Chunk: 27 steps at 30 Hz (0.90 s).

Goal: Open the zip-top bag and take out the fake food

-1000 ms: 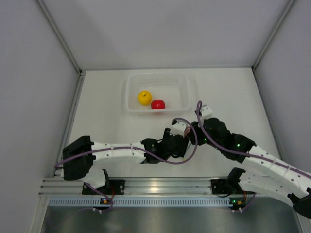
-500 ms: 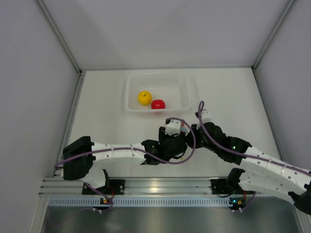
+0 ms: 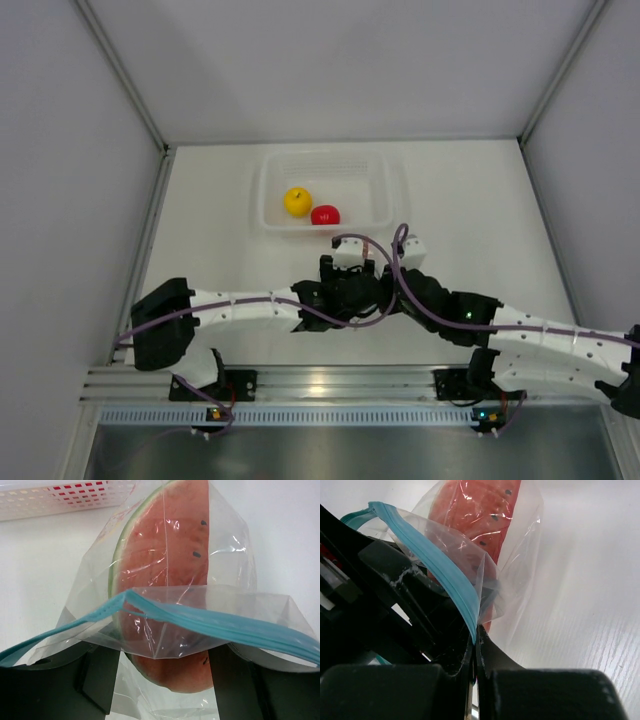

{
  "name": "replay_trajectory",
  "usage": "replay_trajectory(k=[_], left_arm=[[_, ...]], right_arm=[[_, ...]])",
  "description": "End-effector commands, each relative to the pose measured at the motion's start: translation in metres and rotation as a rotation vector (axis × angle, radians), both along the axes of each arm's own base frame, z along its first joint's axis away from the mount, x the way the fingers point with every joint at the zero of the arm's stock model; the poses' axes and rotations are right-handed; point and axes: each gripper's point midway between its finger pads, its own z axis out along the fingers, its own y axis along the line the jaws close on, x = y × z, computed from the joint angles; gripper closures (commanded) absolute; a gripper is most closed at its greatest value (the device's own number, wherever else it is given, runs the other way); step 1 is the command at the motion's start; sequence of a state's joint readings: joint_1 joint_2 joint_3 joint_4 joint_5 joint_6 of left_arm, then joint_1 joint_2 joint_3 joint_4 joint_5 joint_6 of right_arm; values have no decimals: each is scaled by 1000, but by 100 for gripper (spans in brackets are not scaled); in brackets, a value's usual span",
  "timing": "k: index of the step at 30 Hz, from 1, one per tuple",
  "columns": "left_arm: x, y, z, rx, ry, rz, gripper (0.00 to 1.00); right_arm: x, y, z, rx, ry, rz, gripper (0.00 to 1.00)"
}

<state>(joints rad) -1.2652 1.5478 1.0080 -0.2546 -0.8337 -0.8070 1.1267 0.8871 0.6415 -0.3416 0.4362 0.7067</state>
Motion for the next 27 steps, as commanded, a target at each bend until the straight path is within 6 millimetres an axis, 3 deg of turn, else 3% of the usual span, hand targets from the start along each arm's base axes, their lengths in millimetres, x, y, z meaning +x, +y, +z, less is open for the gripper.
replay_trajectory(k=[1,6,14,21,27], left_arm=[[21,-13,41,-163,-47,70,100],[23,-11,46,-247,-7,83,100],[8,-10,47,-369,51,34,100],[11,4,43,-491,73,78,100],[23,27,53,-562,2,218,100]], right_arm=[[-5,-4,-17,-60,-10,-22,100],[2,-8,-22,-64,-44,-69,100],[22,-44,-18,-164,-120,-225,100],[16,-8,-3,-35,-150,-89,100],[7,12,6,-2,-175,-11,100]])
